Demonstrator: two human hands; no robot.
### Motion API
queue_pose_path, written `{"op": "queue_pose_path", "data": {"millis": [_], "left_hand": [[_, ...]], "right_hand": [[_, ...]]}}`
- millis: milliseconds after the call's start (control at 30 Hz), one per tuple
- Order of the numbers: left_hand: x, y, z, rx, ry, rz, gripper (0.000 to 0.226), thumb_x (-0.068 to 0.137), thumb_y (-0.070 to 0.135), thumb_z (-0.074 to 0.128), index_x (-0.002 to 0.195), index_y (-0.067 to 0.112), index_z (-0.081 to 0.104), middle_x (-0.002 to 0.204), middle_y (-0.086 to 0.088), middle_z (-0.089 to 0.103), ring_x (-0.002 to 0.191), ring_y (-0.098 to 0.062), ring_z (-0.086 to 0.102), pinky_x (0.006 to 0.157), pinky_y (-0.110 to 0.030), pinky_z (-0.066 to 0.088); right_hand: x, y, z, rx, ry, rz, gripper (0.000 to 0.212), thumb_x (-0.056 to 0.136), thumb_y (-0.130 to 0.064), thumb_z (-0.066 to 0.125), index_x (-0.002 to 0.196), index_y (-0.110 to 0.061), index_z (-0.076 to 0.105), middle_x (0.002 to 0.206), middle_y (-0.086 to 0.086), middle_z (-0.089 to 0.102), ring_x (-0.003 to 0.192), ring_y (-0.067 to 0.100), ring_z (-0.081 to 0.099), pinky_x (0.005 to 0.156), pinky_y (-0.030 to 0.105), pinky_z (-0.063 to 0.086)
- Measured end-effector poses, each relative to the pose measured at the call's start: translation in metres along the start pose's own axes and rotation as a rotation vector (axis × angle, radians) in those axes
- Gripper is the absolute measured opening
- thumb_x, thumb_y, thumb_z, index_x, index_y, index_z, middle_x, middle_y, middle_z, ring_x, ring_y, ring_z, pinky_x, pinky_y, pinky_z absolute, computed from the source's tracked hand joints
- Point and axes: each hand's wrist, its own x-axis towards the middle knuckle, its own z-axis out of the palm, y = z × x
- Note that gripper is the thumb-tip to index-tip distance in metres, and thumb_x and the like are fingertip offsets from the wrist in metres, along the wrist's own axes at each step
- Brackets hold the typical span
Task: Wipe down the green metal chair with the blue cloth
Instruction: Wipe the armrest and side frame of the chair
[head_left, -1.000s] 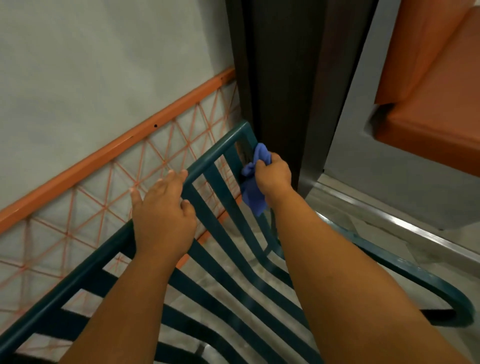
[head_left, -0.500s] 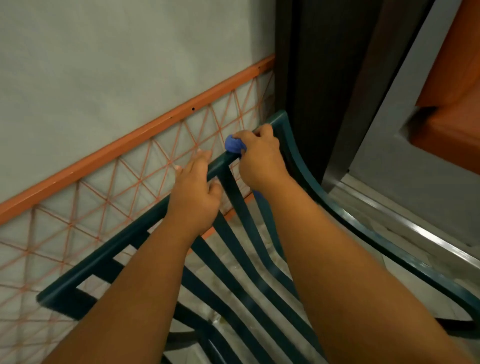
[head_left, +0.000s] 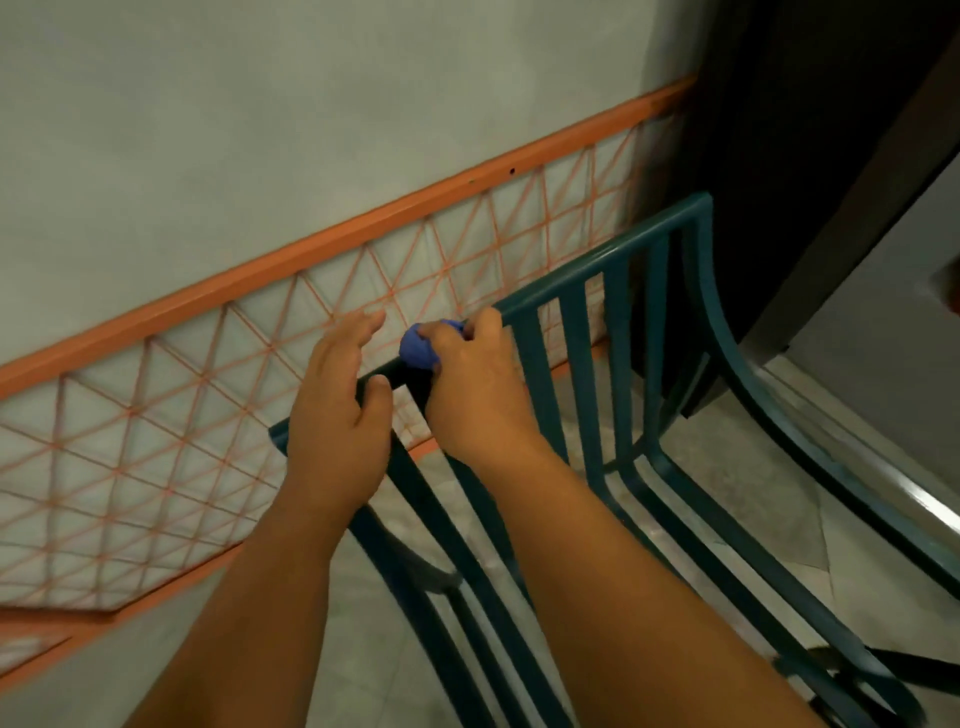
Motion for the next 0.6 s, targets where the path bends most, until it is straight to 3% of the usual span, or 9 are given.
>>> {"op": "queue_pose_path", "data": {"millis": [100,233,300,400,500,600], "left_hand": [[-0.008,-0.014,-0.026,-0.019,0.052,-0.072,0.049,0.093,0.001,0.042,0.136,0.024,0.046,0.135,0.016,0.042,0.122,0.007,0.036,0.096,0.003,0.023],[-0.015,-0.025,-0.047,-0.065,0.033,-0.133,0.042,0.097,0.009,0.040,0.133,0.027,0.049,0.125,0.019,0.044,0.113,0.012,0.041,0.097,-0.014,0.032],[-0.020,-0.030,-0.054,-0.074,0.007,-0.136,0.039,0.098,0.013,0.040,0.132,0.028,0.050,0.124,0.018,0.046,0.105,0.021,0.042,0.093,-0.013,0.034],[-0.028,-0.038,-0.061,-0.051,-0.017,-0.149,0.037,0.098,0.017,0.042,0.132,0.028,0.050,0.129,0.018,0.047,0.116,0.006,0.044,0.097,-0.020,0.036],[-0.036,-0.047,-0.060,0.078,-0.065,-0.125,0.039,0.096,0.018,0.046,0.135,0.024,0.047,0.134,0.010,0.045,0.122,-0.007,0.042,0.102,-0.028,0.035],[-0.049,-0.058,-0.051,0.311,-0.138,-0.034,0.053,0.093,0.022,0.052,0.143,0.022,0.036,0.152,-0.006,0.029,0.141,-0.025,0.024,0.115,-0.044,0.024]], "right_hand": [[-0.014,-0.021,0.019,0.027,-0.031,-0.019,0.053,0.089,-0.004,0.056,0.137,-0.022,0.046,0.132,0.009,0.028,0.113,0.027,0.039,0.081,0.029,0.039],[-0.033,-0.047,0.046,0.132,-0.082,-0.107,0.044,0.087,-0.007,0.058,0.127,-0.026,0.053,0.121,0.002,0.036,0.103,0.021,0.045,0.083,0.034,0.045],[-0.046,-0.057,0.061,0.183,-0.141,-0.206,0.030,0.090,-0.010,0.056,0.117,-0.021,0.056,0.116,-0.001,0.044,0.099,0.019,0.048,0.079,0.038,0.047],[-0.063,-0.067,0.078,0.057,-0.162,-0.256,0.041,0.086,-0.003,0.059,0.124,-0.018,0.059,0.127,0.003,0.041,0.111,0.025,0.039,0.083,0.041,0.046],[-0.075,-0.046,0.093,-0.044,-0.188,-0.297,0.048,0.082,0.003,0.060,0.123,-0.020,0.063,0.127,0.009,0.044,0.112,0.031,0.040,0.084,0.046,0.046],[-0.098,-0.017,0.107,-0.130,-0.315,-0.239,0.050,0.081,0.004,0.060,0.125,-0.021,0.063,0.130,0.006,0.041,0.118,0.027,0.038,0.092,0.046,0.045]]}}
